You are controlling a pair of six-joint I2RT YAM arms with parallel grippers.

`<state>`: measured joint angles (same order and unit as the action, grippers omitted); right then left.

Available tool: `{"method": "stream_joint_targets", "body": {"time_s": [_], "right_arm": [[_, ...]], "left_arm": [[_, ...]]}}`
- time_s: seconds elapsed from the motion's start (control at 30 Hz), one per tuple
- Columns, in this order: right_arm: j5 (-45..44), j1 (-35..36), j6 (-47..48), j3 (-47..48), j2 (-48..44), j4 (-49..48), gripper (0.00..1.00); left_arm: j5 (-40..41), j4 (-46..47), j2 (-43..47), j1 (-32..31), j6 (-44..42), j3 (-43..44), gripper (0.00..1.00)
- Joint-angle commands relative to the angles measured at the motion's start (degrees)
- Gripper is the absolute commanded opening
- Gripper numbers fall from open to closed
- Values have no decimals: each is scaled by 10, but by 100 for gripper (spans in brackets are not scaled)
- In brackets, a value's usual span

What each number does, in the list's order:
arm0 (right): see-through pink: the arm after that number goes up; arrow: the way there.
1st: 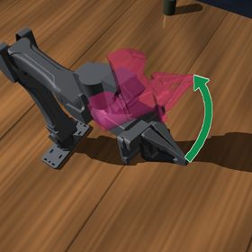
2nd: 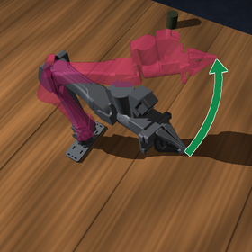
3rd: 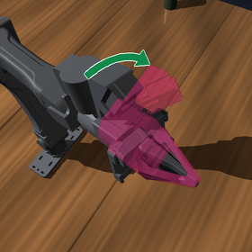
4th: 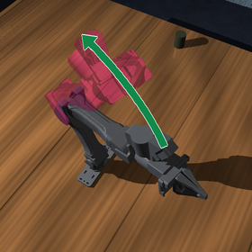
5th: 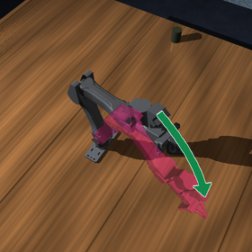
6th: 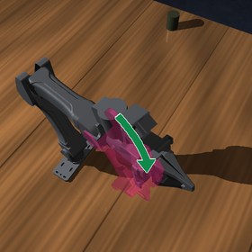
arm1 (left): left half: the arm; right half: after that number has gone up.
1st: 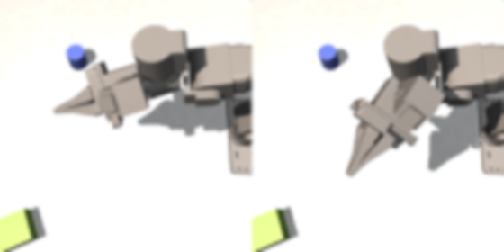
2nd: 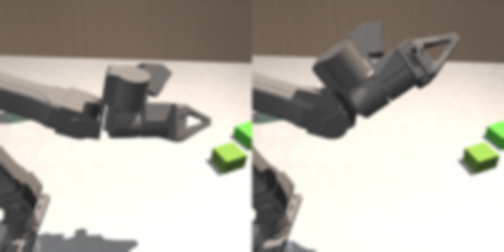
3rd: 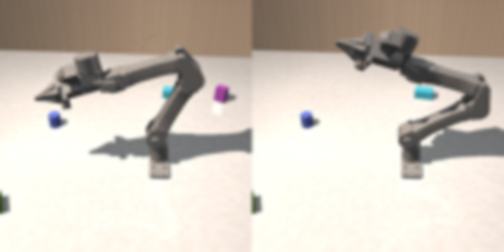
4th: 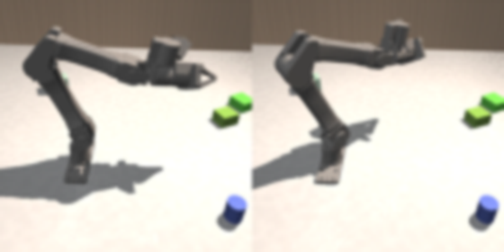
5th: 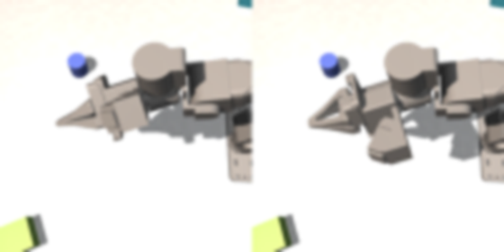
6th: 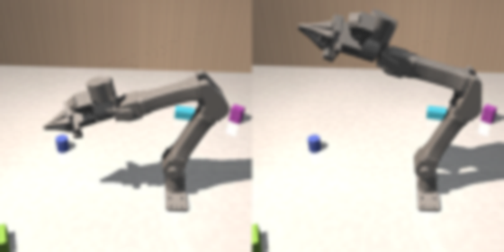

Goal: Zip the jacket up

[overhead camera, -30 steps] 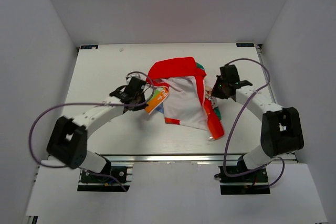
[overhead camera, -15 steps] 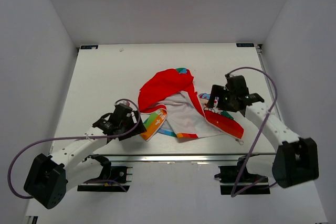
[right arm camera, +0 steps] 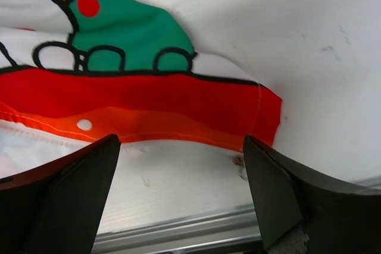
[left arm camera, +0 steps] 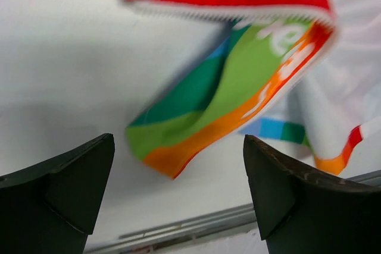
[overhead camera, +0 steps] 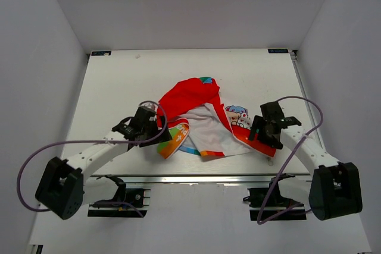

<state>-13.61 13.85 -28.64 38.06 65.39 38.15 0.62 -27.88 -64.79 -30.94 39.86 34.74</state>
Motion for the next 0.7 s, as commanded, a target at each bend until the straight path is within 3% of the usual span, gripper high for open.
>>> {"method": "stream_joint_targets", "body": {"time_s": [0.0, 0.13, 0.23, 0.37, 0.47, 0.53, 0.57, 0.6, 0.63, 0.67], "right_arm": [[32, -1, 30, 3, 31, -68, 89], [81, -1, 62, -1, 63, -123, 89], [125, -1, 76, 0, 85, -160, 89], [132, -1, 88, 25, 137, -169, 89], [132, -1, 97, 36, 148, -171, 89], [131, -2, 97, 38, 146, -178, 89], [136, -1, 97, 39, 145, -181, 89], [155, -2, 97, 39, 144, -184, 89], [159, -1, 97, 39, 144, -186, 89], [163, -1, 95, 40, 144, -192, 89]], "left_arm": [[-30, 74, -61, -3, -50, 57, 98], [-23, 109, -165, -3, -70, 148, 98], [28, 109, -261, -2, -88, 216, 98], [60, 55, -394, 22, -115, 408, 98], [38, 57, -483, 62, -121, 525, 98], [-2, 71, -557, 81, -123, 588, 92], [-5, 72, -586, 92, -125, 626, 87], [-27, 69, -617, 96, -125, 720, 65], [-30, 42, -686, 97, -124, 777, 50], [-31, 29, -719, 97, -117, 836, 24]]}}
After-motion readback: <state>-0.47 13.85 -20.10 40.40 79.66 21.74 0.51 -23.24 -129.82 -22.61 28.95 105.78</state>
